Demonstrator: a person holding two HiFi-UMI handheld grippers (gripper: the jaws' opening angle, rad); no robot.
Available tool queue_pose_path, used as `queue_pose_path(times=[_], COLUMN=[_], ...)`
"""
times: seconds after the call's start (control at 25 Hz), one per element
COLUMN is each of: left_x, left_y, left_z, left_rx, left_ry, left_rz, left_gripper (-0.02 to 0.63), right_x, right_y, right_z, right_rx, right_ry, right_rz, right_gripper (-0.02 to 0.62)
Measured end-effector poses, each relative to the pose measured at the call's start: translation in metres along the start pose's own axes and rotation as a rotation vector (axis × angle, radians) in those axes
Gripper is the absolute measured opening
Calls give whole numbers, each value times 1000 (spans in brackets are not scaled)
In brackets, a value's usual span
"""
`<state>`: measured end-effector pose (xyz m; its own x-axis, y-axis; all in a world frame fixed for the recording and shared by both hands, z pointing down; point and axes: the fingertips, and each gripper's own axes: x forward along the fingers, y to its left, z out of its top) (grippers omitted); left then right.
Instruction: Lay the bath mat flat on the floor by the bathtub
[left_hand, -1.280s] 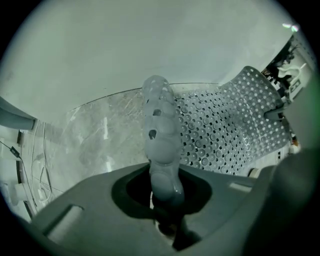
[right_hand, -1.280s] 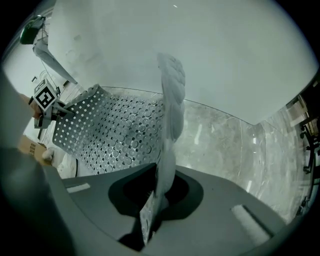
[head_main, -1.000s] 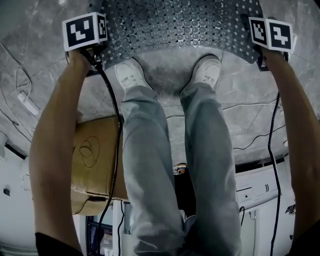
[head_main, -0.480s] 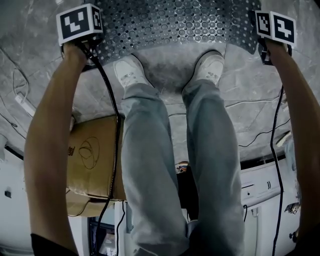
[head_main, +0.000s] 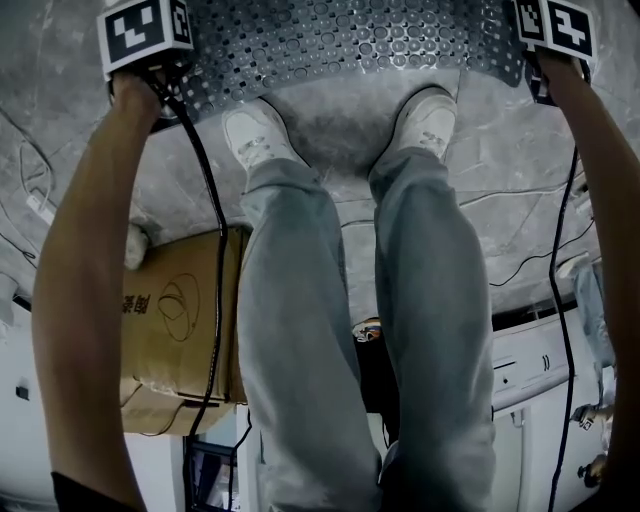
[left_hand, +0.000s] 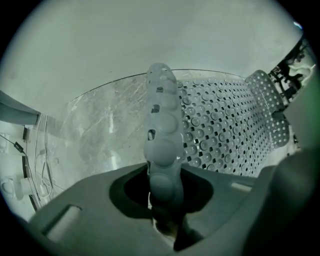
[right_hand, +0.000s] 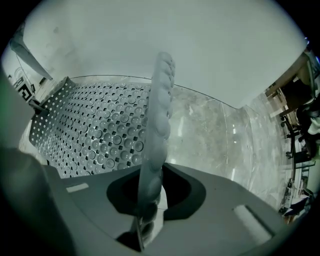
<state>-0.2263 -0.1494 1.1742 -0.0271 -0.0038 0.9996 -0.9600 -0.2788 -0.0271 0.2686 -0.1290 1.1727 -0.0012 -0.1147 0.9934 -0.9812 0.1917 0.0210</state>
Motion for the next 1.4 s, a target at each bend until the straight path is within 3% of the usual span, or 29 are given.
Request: queue_pose_path(times=[0.32, 0.84, 1.04, 1.28, 1.4], left_x=[4, 7, -9, -32, -45], left_y=[10, 26, 31, 26, 20], left_z=[-5, -19, -35, -44, -41], left_rx=[-29, -71, -123, -203, -195], left_ry=[2, 18, 48, 64, 59], left_rz=[18, 50, 71, 66, 68], left_gripper=[92, 129, 104, 71, 31], right_x=[0, -2, -11, -33, -44], right_y=[-16, -42, -43, -33, -28], right_z=[-19, -51, -51, -42, -37], right_rx=[-7, -13, 13, 72, 78], right_ry=[54, 142, 143, 111, 104], right_rz=[-59, -155, -157, -92, -80], right_gripper=[100, 95, 87, 74, 66])
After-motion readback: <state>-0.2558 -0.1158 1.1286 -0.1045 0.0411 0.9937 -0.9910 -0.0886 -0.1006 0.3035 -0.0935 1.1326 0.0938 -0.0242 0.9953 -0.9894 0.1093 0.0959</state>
